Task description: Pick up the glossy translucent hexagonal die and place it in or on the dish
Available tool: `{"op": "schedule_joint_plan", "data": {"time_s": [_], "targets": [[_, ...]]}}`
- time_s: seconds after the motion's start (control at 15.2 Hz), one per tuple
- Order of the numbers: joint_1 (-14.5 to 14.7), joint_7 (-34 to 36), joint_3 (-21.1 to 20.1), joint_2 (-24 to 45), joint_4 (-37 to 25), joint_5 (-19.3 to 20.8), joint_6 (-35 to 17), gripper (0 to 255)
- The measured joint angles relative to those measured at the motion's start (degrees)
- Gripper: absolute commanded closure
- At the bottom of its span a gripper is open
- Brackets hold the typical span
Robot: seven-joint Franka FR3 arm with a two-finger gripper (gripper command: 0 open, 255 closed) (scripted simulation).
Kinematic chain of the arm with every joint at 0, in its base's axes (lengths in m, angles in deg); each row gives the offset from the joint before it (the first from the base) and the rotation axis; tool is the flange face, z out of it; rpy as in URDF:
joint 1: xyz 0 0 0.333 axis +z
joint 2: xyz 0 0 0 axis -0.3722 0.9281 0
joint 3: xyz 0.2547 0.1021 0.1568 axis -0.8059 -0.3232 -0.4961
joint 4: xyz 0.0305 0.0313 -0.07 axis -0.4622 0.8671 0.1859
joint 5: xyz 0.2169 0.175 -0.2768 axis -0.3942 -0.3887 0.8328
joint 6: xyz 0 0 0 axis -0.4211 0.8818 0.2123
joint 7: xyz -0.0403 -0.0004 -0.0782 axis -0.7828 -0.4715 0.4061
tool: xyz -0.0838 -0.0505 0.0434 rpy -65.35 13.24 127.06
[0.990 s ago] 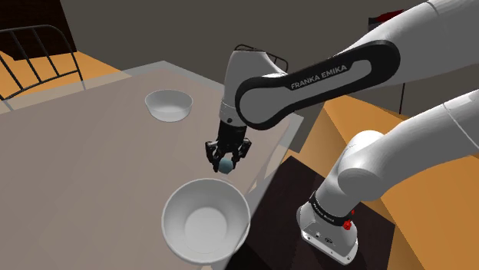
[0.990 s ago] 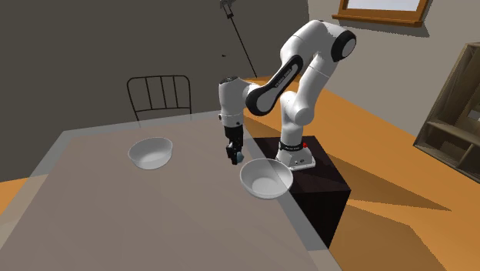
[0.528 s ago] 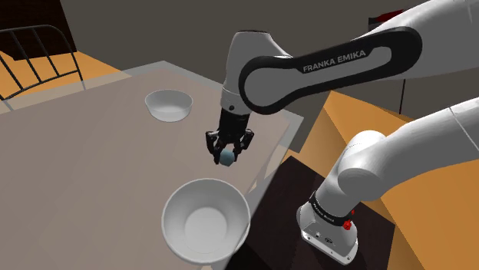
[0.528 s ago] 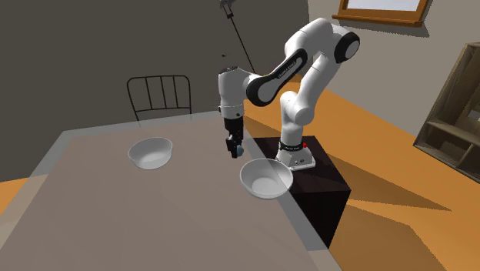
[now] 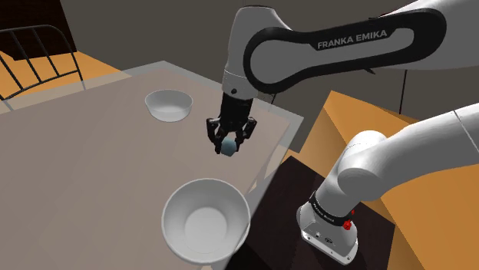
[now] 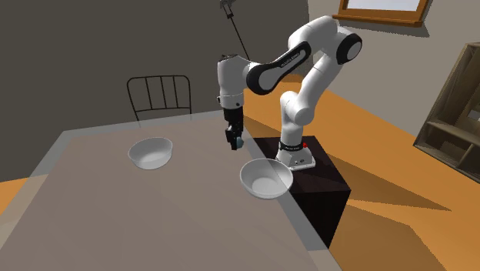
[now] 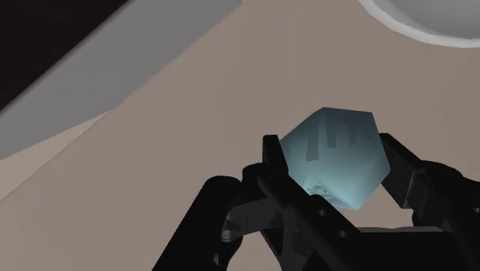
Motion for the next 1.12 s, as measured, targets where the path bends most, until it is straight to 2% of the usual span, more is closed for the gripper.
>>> {"op": "schedule_joint_plan", "data": {"time_s": [0.59, 0.79, 1.12], "targets": [[-0.38, 0.91, 1.71, -1.99, -5.10, 1.44, 7.08, 255], [1.06, 3.75, -0.26, -3.10, -5.71, 0.03, 8.05, 255], [4.06, 10.66, -5.94, -3.41, -7.15, -3.47, 7.72, 255]]}}
